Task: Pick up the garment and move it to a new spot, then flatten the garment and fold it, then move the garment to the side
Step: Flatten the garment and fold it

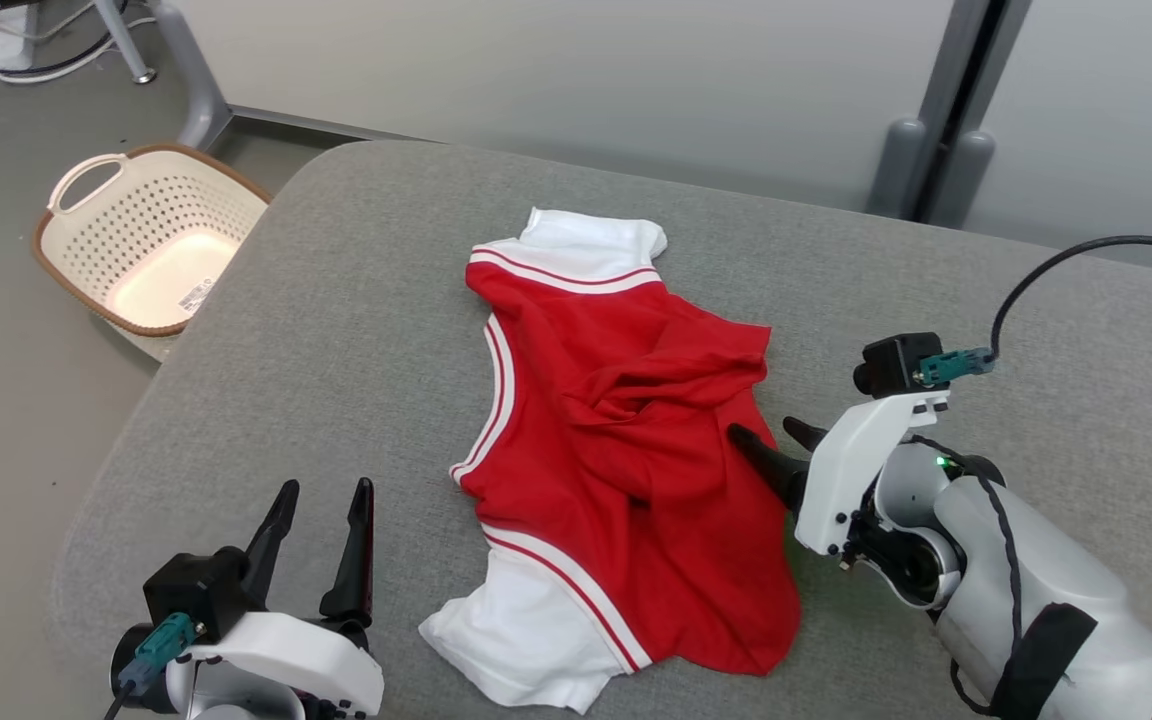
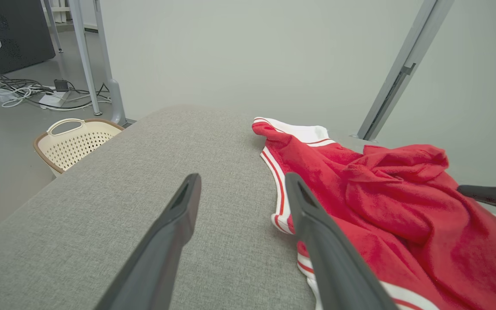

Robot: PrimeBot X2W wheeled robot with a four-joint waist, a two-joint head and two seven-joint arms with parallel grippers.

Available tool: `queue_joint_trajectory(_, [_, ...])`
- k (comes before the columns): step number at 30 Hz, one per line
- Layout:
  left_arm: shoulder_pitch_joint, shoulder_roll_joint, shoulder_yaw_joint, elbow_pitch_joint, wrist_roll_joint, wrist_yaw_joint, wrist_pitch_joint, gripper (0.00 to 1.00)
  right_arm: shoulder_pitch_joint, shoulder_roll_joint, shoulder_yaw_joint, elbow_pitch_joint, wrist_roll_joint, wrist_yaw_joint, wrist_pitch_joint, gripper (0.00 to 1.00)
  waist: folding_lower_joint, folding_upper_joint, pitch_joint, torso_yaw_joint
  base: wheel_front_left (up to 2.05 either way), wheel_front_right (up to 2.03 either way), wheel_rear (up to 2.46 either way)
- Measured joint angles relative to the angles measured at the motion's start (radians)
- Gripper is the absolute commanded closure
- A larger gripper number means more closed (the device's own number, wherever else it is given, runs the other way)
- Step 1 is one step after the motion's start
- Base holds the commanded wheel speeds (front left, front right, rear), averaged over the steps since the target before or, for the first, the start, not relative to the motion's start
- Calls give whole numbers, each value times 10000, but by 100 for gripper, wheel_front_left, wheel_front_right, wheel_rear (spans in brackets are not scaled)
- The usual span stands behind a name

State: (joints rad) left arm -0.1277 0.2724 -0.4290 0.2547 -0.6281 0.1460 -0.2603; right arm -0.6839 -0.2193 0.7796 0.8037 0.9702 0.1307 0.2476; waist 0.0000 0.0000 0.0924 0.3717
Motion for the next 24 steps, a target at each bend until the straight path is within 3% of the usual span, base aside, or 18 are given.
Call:
queue_joint_trajectory(1, [-2,-13,2,31,0,-13,0,0,-39,44,2,56,67,0,128,0,0,0,16,87,0,0,0])
queue_joint_trajectory(2, [-2,-19,10,58,0,-17,0,0,-43,98,36,104,75,0,224,65,0,0,28,159,0,0,0])
queue_joint_trajectory(3, [8,-13,27,81,0,-29,0,0,-43,142,40,138,100,0,282,100,0,0,35,211,0,0,0])
queue_joint_trajectory(12, [122,90,173,113,29,-15,-12,0,106,-117,-134,-311,-161,2,-976,100,0,0,-182,-301,0,0,0])
queue_joint_trajectory(19, [218,209,171,-65,29,52,48,0,708,-842,-696,-1081,-984,0,-2215,100,0,0,-337,-1423,0,0,0])
queue_joint_trajectory(24, [217,286,178,-171,27,104,134,0,1337,-1116,-1438,-1559,-1641,0,-2389,100,0,0,-300,-2376,0,0,0])
